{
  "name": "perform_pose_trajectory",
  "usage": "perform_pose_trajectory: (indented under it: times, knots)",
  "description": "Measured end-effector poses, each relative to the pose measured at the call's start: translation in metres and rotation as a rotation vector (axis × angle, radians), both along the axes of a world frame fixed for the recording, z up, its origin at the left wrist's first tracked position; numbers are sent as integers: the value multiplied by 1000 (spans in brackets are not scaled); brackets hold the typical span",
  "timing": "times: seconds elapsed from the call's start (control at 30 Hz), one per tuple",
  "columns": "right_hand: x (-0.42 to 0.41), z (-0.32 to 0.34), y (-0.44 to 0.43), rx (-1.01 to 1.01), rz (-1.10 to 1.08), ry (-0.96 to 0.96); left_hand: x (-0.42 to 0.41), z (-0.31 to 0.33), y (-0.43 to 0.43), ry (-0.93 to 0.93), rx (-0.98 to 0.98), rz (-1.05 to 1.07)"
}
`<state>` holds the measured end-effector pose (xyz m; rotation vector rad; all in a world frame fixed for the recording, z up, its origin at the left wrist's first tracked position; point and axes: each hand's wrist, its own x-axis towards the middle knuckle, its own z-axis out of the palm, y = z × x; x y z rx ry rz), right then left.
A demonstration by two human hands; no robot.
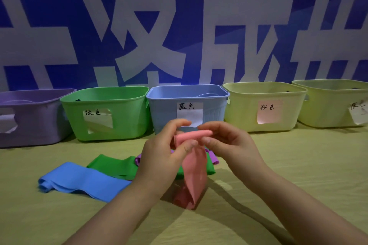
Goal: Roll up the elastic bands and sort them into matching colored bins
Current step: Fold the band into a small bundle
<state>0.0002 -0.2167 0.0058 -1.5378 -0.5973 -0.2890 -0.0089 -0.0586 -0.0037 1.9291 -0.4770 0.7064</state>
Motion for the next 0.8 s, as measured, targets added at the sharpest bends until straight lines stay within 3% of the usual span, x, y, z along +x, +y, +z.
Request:
perform_pose_trajectory:
  times: [0.2,0.4,0.67,0.8]
  knots:
    - [-2,3,0,21,13,46,-3,1,-2,-38,106,-38]
    - [0,3,0,67,31,37,1,1,-3,155,-83,-100]
    - [-1,2,-3,9,-42,-29,6,-2,-1,273,43,-191]
    - [-1,4,-4,64,0,13,5,-1,-2,205,20,-207]
